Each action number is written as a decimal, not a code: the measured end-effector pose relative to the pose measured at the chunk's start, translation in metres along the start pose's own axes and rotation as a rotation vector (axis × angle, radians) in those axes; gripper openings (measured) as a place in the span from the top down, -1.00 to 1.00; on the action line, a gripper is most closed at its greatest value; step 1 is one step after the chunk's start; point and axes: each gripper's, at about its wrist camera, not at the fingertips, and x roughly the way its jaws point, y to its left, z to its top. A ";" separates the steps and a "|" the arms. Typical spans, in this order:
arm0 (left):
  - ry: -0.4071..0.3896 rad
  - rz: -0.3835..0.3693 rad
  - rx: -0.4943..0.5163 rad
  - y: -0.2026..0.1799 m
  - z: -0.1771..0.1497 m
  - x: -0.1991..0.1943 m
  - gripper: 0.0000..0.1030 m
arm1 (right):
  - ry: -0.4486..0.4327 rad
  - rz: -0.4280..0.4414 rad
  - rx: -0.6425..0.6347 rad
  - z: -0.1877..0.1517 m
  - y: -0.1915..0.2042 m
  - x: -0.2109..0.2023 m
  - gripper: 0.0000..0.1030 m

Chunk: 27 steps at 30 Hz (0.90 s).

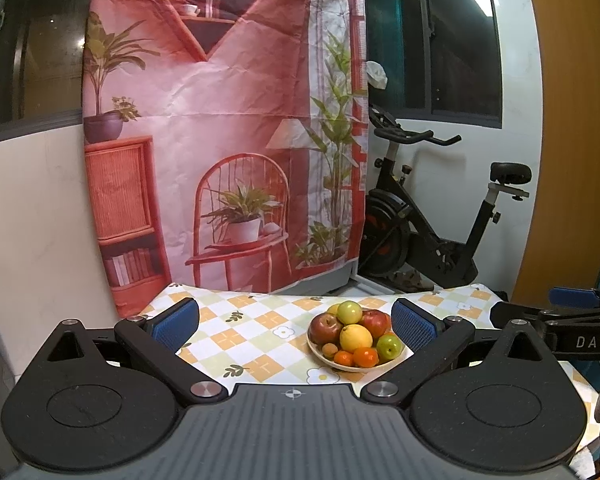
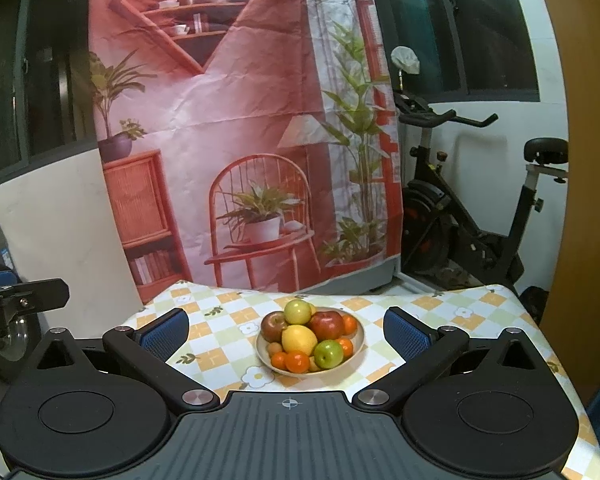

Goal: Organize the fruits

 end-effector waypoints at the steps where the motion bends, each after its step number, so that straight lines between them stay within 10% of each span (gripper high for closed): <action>1: 0.001 -0.001 0.002 -0.001 0.000 0.000 -1.00 | 0.002 -0.001 -0.001 0.000 0.000 0.000 -0.99; 27: 0.008 -0.015 0.000 0.003 -0.001 0.000 -1.00 | 0.006 0.002 -0.004 -0.003 0.000 0.001 -0.99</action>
